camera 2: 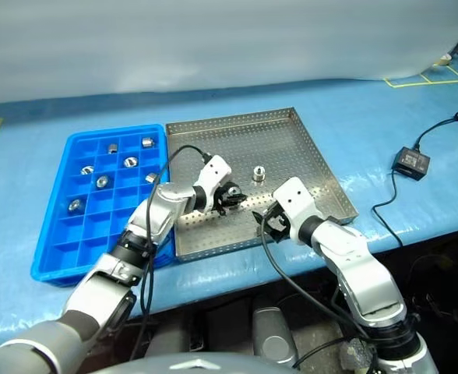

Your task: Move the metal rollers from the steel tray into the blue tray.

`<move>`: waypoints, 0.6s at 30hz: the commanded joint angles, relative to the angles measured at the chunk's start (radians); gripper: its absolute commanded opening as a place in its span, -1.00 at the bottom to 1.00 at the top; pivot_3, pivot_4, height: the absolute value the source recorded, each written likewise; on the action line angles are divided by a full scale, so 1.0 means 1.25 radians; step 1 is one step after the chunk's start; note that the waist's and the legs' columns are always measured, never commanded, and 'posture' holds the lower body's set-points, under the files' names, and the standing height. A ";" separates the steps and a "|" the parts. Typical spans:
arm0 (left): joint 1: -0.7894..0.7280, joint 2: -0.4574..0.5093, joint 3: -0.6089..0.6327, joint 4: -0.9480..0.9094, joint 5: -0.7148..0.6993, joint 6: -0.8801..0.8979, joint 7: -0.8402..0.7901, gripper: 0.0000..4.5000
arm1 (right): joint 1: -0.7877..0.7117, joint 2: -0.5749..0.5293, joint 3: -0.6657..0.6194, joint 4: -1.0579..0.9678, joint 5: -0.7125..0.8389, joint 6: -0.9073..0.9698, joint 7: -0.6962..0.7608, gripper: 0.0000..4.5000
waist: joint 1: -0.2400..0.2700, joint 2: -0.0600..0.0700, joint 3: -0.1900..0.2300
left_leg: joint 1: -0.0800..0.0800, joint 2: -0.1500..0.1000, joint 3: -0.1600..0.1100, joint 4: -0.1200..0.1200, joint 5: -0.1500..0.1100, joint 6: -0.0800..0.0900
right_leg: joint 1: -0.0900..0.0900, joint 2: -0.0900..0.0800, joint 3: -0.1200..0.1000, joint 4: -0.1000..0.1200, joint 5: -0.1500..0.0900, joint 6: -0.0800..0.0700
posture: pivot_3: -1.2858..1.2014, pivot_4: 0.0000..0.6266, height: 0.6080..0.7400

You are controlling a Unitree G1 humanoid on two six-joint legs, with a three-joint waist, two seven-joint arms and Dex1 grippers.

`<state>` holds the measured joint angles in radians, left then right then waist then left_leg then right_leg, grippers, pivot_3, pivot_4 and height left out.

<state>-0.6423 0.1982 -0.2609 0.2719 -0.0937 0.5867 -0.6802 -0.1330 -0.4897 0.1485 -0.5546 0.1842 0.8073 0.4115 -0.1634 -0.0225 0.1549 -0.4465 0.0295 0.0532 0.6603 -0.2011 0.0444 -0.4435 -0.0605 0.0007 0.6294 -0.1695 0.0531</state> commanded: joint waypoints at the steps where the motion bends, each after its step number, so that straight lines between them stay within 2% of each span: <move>1: 0.027 0.031 0.061 -0.156 -0.049 0.048 -0.004 -0.24 | -0.013 0.013 -0.003 0.009 0.002 -0.028 0.006 1.00 | -0.003 0.000 0.000 | 0.000 0.000 0.000 0.000 0.000 0.000 | 0.000 0.000 0.000 0.000 0.000 0.000 | -0.17 -0.52 1.00; 5: 0.086 0.092 0.125 -0.309 -0.071 0.114 0.030 -0.24 | -0.033 0.028 0.010 0.046 0.010 -0.044 0.026 1.00 | -0.007 0.000 0.000 | 0.000 0.000 0.000 0.000 0.000 0.000 | 0.000 0.000 0.000 0.000 0.000 0.000 | -0.13 -0.52 1.00; 10: 0.188 0.186 0.208 -0.484 -0.047 0.213 0.112 -0.24 | -0.080 0.042 0.031 0.093 0.015 -0.071 0.057 1.00 | -0.003 0.000 0.000 | 0.001 0.000 0.000 0.000 0.000 0.000 | 0.000 0.001 0.001 0.001 0.000 0.000 | -0.07 -0.52 1.00; 14: 0.280 0.185 0.300 -0.613 -0.048 0.291 0.202 -0.24 | -0.115 0.078 0.025 0.134 0.012 -0.108 0.047 1.00 | 0.025 0.000 0.000 | 0.001 0.000 0.000 0.000 0.000 0.000 | 0.000 0.001 0.001 0.001 0.000 0.001 | -0.01 -0.52 1.00; 18: 0.407 0.168 0.344 -0.757 -0.061 0.365 0.253 -0.24 | -0.145 0.105 0.027 0.167 0.012 -0.121 0.051 1.00 | 0.067 0.000 0.000 | 0.001 0.000 0.000 0.000 0.000 0.000 | 0.000 0.001 0.001 0.001 0.000 0.001 | 0.04 -0.52 1.00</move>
<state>-0.1527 0.4147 0.1465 -0.5799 -0.1599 1.0142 -0.3858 -0.2993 -0.3557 0.1887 -0.3362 0.1987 0.6825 0.4672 -0.0795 -0.0222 0.1550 -0.4450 0.0296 0.0533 0.6600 -0.2009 0.0439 -0.4432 -0.0596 0.0020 0.6299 -0.1691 0.0537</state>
